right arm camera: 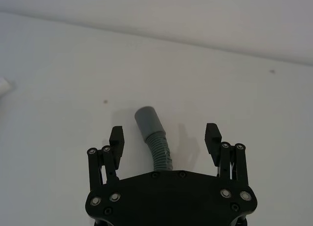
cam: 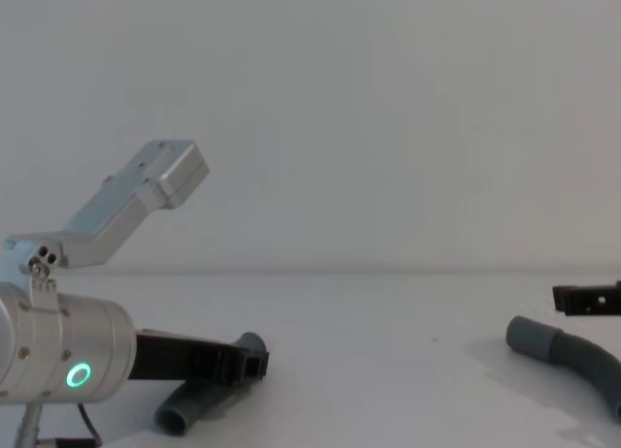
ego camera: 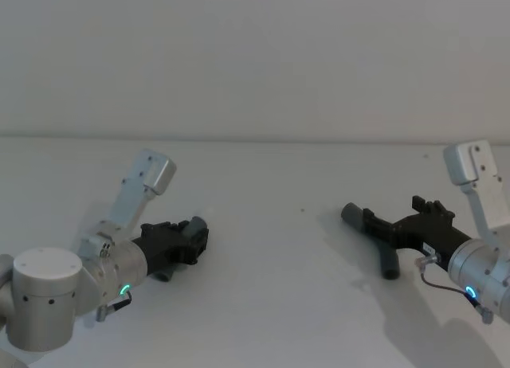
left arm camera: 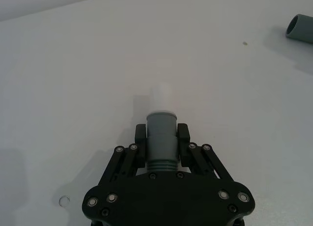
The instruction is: Use both hands to pick up one end of the pipe from the table, align the ends, and insert them.
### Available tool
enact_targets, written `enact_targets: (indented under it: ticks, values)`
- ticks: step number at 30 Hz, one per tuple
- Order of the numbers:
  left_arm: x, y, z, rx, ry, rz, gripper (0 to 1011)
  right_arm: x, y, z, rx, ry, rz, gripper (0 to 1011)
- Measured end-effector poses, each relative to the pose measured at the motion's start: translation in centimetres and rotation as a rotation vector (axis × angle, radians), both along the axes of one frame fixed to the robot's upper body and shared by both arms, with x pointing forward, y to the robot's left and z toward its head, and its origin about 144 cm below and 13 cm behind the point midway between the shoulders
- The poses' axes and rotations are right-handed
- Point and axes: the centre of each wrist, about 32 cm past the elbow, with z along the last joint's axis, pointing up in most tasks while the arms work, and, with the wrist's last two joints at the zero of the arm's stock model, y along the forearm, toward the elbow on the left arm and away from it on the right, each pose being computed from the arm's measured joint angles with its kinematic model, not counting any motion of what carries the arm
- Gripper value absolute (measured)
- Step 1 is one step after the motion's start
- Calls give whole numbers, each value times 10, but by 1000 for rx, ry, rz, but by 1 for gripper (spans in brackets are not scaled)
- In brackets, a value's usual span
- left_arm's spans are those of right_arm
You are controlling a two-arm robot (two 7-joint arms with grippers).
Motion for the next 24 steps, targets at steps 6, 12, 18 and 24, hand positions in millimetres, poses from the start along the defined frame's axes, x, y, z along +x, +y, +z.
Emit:
enact_targets:
  ticks: [6, 12, 18, 24]
  values:
    - [0, 0, 0, 0, 0, 0, 356, 2, -1, -4, 0, 28, -7, 1002]
    - [0, 0, 0, 0, 0, 0, 356, 4, -3, -10, -2, 50, -15, 1002]
    - [0, 0, 0, 0, 0, 0, 356, 5, -4, -16, -2, 65, -25, 1002]
    - [0, 0, 0, 0, 0, 0, 356, 5, -5, -22, -5, 76, -30, 1002]
